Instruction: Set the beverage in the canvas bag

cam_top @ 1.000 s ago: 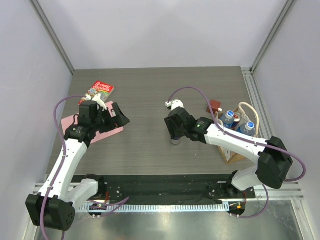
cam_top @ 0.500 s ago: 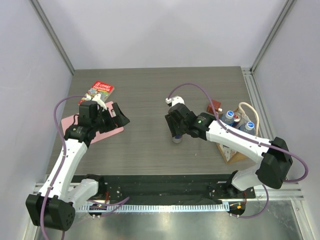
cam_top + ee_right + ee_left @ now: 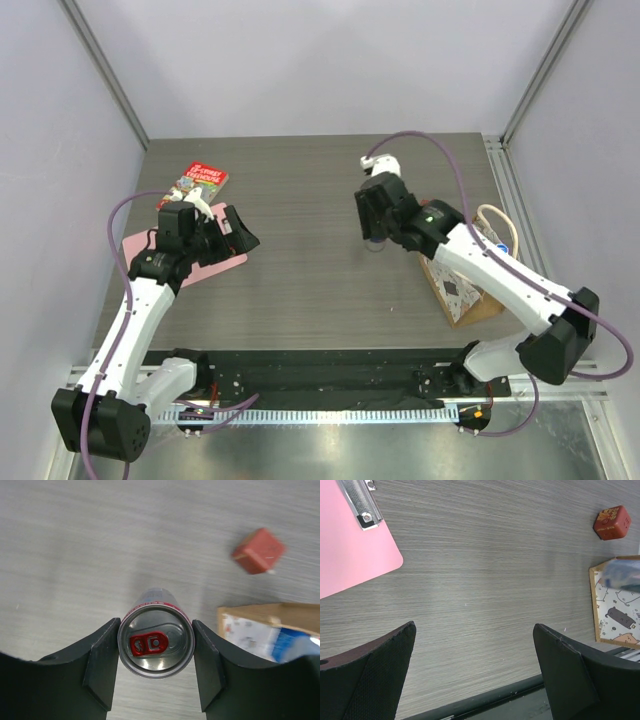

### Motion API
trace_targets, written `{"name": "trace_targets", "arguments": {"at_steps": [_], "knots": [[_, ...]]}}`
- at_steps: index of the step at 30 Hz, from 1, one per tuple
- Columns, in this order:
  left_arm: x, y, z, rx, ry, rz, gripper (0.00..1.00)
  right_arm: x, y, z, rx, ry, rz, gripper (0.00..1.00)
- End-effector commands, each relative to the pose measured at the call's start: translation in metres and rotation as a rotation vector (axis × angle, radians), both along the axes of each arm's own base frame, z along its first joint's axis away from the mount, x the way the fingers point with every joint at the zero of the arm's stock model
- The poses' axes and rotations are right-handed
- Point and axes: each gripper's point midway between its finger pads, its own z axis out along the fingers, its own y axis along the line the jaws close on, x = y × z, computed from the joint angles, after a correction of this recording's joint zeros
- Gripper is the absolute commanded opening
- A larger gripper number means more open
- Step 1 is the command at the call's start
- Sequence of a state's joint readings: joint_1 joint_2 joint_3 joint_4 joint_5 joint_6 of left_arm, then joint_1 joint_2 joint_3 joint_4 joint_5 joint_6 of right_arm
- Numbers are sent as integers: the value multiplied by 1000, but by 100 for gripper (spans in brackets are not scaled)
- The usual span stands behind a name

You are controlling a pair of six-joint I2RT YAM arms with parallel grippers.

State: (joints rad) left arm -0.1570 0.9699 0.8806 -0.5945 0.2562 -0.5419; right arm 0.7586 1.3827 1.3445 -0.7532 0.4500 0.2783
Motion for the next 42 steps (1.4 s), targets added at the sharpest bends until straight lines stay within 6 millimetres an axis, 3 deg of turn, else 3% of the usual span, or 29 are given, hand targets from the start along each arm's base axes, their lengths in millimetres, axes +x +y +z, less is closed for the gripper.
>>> {"name": "trace_targets", "arguments": {"at_steps": [1, 5, 9, 16, 27, 33, 42], "knots": [[5, -6, 12, -25, -49, -23, 100, 9, -57, 82, 54, -204, -171, 1], [5, -6, 12, -26, -47, -26, 100, 9, -106, 90, 39, -218, -320, 1], [5, -7, 11, -30, -41, -29, 100, -1, -130, 106, 48, -255, -382, 1], [6, -8, 11, -35, -40, -33, 99, -6, -156, 139, 42, -336, -451, 1], [5, -9, 10, -39, -38, -38, 100, -28, -189, 162, 13, -368, -559, 1], [5, -9, 10, -40, -38, -38, 100, -43, -200, 161, -2, -358, -586, 1], [5, -9, 10, -41, -39, -39, 100, -60, -206, 132, -33, -266, -607, 1]]}}
